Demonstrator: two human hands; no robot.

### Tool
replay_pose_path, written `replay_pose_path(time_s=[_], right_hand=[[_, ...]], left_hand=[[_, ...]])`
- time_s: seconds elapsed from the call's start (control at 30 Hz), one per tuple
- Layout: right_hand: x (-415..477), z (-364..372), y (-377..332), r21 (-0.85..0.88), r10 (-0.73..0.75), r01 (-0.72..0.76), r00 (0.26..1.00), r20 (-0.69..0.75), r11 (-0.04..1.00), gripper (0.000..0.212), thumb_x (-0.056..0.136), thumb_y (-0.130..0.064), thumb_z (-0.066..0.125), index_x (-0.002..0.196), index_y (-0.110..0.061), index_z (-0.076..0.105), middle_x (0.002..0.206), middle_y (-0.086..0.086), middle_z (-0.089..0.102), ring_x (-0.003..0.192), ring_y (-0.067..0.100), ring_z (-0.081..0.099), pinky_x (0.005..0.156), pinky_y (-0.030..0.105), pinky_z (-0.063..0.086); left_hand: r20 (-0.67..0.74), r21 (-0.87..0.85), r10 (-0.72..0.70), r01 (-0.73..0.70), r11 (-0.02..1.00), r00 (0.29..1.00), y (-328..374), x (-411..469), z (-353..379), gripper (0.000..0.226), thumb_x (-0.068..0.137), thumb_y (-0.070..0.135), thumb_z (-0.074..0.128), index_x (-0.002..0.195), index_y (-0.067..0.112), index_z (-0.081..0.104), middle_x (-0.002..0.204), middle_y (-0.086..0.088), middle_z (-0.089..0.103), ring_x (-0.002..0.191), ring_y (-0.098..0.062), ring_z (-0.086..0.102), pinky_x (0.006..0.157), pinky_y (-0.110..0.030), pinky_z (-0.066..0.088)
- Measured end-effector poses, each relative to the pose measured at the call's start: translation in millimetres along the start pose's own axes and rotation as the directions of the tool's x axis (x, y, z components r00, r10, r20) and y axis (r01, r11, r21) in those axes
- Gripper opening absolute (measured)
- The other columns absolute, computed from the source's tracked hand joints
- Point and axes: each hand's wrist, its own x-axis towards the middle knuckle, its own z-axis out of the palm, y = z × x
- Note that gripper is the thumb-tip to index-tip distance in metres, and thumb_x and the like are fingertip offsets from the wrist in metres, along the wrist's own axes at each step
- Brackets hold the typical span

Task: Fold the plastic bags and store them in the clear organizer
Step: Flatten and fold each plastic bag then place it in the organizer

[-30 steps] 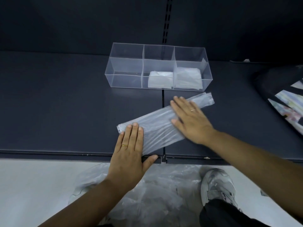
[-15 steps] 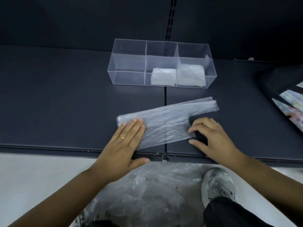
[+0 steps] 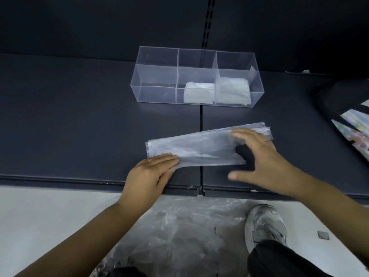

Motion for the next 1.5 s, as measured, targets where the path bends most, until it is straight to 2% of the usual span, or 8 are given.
replay_pose_path(time_s=[0.13,0.27,0.47,0.6,0.73,0.83,1.03,1.5], right_hand=[[11,26,-2,-0.166,-0.13,0.117,0.989,-0.067,0.979,0.056,0.074,-0.044,0.075,0.126,-0.032,0.057,0.124,-0.02,0.052,0.121,0.004,0.041,0.105,0.02,0.019],[29,24,6,0.353,0.148,-0.079,0.974,-0.173,0.932,0.012,0.085,-0.015,0.071,0.08,-0.026,0.07,0.083,-0.015,0.07,0.082,-0.001,0.062,0.08,0.013,0.044],[58,24,7,0.449,0.329,-0.238,0.935,-0.136,0.861,0.012,0.083,-0.023,0.072,0.076,-0.014,0.072,0.074,-0.005,0.073,0.069,0.002,0.064,0.066,0.012,0.046],[70,26,5,0.369,0.373,-0.289,0.91,-0.179,0.883,0.024,0.083,-0.024,0.071,0.062,-0.014,0.067,0.059,-0.005,0.066,0.056,0.004,0.056,0.054,0.012,0.038],[74,29,2,0.255,0.39,-0.335,0.896,-0.211,0.907,0.026,0.082,-0.025,0.07,0.06,-0.012,0.064,0.061,0.0,0.064,0.063,0.016,0.059,0.061,0.028,0.043],[76,27,10,0.175,0.398,-0.36,0.868,-0.298,0.916,0.013,0.079,-0.029,0.073,0.075,-0.02,0.065,0.077,-0.004,0.065,0.082,0.017,0.063,0.078,0.033,0.048],[49,-2,67,-0.076,0.293,-0.358,0.854,-0.429,0.931,0.033,0.084,-0.038,0.068,0.112,-0.022,0.061,0.118,0.0,0.047,0.113,0.023,0.041,0.091,0.031,0.023],[24,-26,85,0.162,0.307,-0.274,0.922,-0.236,0.948,0.017,0.083,-0.014,0.071,0.091,-0.023,0.058,0.073,-0.007,0.057,0.061,0.003,0.05,0.061,0.008,0.041]], left_hand=[[0.025,-0.116,-0.066,0.068,0.991,0.998,0,2,-10,0.027,0.093,0.028,0.057,0.11,0.015,0.072,0.113,0.011,0.068,0.111,-0.003,0.06,0.099,-0.019,0.044],[0.032,-0.341,-0.346,0.336,0.878,0.938,-10,3,-21,0.013,0.088,0.023,0.065,0.094,0.024,0.077,0.089,0.039,0.065,0.091,0.016,0.061,0.08,0.001,0.041],[-0.003,-0.46,-0.693,0.614,0.641,0.721,-32,16,-37,0.016,0.09,0.018,0.065,0.079,0.027,0.071,0.07,0.011,0.072,0.07,-0.007,0.069,0.077,-0.019,0.052],[-0.306,0.06,-0.234,0.264,0.963,0.923,-3,17,-23,0.017,0.093,0.016,0.053,0.099,0.015,0.068,0.095,0.002,0.067,0.09,-0.02,0.059,0.083,-0.019,0.04],[0.263,0.295,-0.115,0.034,0.955,0.958,22,18,18,0.074,0.093,0.06,0.017,0.151,0.013,0.019,0.159,-0.007,0.02,0.147,-0.025,0.014,0.12,-0.043,0.011],[0.339,0.493,-0.195,0.003,0.87,0.92,13,13,35,0.08,0.083,0.071,-0.01,0.146,0.022,-0.021,0.159,0.0,-0.018,0.145,-0.022,-0.02,0.118,-0.051,-0.006],[0.355,0.476,-0.15,-0.04,0.879,0.923,7,11,30,0.079,0.091,0.069,0.009,0.151,0.019,0.018,0.159,-0.007,0.017,0.147,-0.03,0.012,0.114,-0.061,0.018],[0.405,0.392,0.016,-0.189,0.901,0.914,-24,32,11,0.077,0.092,0.068,0.009,0.147,0.021,0.034,0.16,0.003,0.012,0.148,-0.02,0.003,0.118,-0.054,0.009]])
